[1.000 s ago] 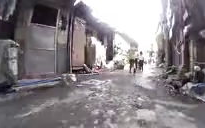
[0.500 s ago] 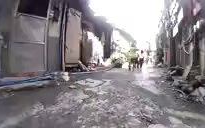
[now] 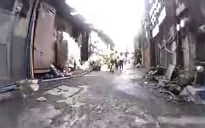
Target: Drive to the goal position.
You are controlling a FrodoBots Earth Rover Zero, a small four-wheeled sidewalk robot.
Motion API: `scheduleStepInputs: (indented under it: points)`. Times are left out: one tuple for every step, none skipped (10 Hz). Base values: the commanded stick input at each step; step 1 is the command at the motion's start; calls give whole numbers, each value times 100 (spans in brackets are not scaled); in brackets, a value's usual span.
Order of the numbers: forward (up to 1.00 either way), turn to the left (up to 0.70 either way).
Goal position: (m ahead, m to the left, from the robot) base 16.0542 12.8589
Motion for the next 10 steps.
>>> scheduleStepInputs:
  points:
    - [70, 0]
    - [70, 0]
    - [70, 0]
    - [70, 0]
    - [70, 0]
    - [70, 0]
    - [70, 0]
    - [70, 0]
    - [70, 0]
    - [70, 0]
